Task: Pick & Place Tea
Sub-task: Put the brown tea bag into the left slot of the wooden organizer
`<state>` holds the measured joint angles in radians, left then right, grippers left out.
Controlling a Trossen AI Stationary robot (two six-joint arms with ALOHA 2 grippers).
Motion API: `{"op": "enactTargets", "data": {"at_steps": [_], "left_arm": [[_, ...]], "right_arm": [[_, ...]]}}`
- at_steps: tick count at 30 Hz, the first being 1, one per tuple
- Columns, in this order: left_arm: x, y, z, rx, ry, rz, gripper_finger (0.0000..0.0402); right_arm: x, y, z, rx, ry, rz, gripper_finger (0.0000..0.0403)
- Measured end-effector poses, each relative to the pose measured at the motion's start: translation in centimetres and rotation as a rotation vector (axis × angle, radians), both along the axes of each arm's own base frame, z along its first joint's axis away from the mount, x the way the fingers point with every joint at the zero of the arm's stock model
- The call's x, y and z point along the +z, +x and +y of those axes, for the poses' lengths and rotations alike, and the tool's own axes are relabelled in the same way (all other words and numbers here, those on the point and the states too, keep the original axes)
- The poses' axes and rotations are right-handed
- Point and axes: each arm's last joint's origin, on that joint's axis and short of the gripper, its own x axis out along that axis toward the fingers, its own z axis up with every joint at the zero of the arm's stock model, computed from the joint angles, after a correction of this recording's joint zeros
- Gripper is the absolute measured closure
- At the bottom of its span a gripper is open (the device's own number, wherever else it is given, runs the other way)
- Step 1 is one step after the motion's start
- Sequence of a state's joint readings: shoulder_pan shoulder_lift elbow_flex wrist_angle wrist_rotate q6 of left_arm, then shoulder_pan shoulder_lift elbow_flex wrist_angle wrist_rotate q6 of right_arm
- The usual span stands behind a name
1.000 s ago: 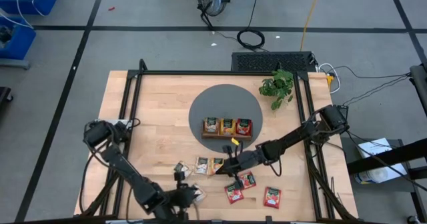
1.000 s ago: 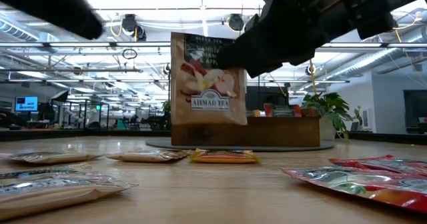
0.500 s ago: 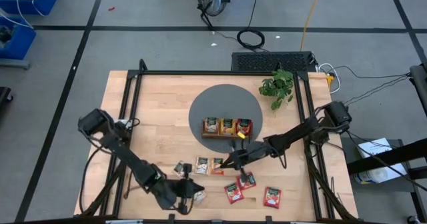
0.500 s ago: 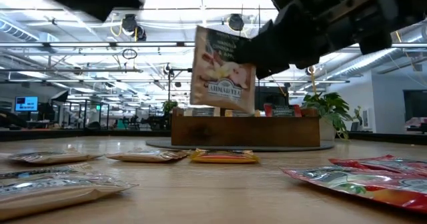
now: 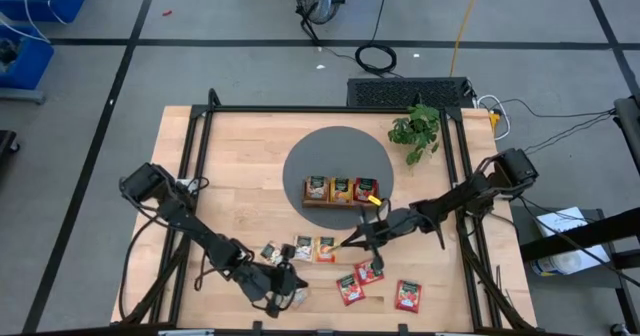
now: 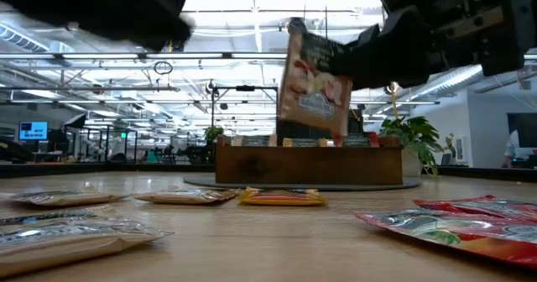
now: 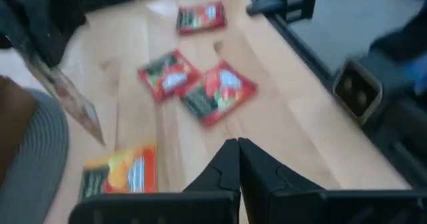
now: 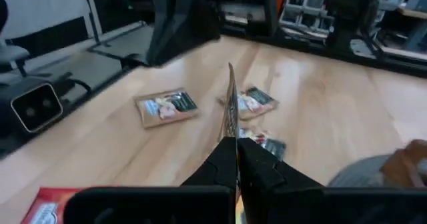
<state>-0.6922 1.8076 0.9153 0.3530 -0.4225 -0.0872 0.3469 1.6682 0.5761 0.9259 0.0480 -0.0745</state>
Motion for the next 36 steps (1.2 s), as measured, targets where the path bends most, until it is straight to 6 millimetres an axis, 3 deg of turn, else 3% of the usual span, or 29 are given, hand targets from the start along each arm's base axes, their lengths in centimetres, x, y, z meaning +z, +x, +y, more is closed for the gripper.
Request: {"op": "enactTargets", "data": {"at_steps": [12,16,20,25,32,36], "left_arm": [[-3.8,-2.7,4.0,-0.052,-0.037,-0.054,0.0388],[-2.1,-2.4,5.3,-0.022,-0.061,-0.113,0.0394],[-0.3,-1.8,6.5,0.076,-0.218,-0.138,0.0394],[-0.4,-1.6,7.0,0.136,-0.24,-0.125,0.0378],[-0.6,-2.1,6.3,0.025,-0.142,-0.118,0.0396],[-0.9,-2.7,5.4,-0.04,-0.062,-0.104,0.0389]], "right_arm": [[-0.4,0.2,-1.8,-0.047,-0.093,-0.014,0.0403],[0.0,0.6,-2.8,-0.079,-0.093,-0.056,0.0403],[0.6,0.7,-2.9,-0.063,-0.054,-0.106,0.0403],[1.0,0.6,-2.3,-0.025,-0.015,-0.137,0.0403],[1.1,0.4,-1.5,0.012,-0.064,-0.163,0.0403],[0.8,0.4,-1.7,-0.061,-0.097,-0.143,0.0403]]}}
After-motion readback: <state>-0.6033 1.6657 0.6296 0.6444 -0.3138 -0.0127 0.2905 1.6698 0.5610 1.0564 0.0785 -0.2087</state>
